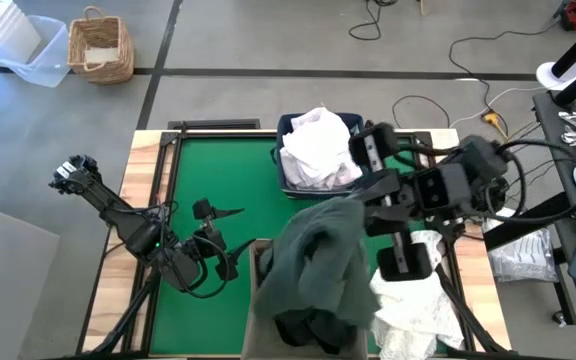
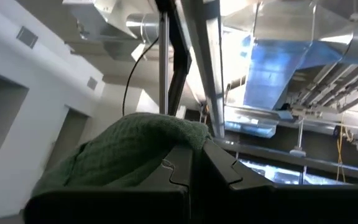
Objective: Sort clothes
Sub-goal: Put the green polo into the white laundry bin
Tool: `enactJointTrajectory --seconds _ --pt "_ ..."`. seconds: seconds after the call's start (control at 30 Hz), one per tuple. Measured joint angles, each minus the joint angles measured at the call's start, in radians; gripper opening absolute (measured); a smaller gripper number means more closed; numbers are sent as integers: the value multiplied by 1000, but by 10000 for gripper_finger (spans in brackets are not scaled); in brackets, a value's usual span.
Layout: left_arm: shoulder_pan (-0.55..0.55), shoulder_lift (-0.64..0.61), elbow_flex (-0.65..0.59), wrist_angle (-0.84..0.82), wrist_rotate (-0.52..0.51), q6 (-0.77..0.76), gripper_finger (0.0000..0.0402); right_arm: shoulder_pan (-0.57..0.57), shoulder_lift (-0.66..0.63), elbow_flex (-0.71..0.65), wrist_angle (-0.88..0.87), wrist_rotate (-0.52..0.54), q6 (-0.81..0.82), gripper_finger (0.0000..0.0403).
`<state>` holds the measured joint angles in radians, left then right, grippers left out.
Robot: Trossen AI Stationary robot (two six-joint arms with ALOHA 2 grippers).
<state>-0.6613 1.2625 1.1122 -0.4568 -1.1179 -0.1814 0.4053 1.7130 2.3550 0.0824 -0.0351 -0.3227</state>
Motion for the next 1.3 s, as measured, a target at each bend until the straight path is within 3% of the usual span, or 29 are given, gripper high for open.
enactJointTrajectory --seconds 1.03,1.3 --pt "0 0 0 -100 -2 -76 327 -5 5 0 -133 8 51 9" --pt "0 0 0 -109 -2 -88 327 -5 -4 0 -129 9 -1 9"
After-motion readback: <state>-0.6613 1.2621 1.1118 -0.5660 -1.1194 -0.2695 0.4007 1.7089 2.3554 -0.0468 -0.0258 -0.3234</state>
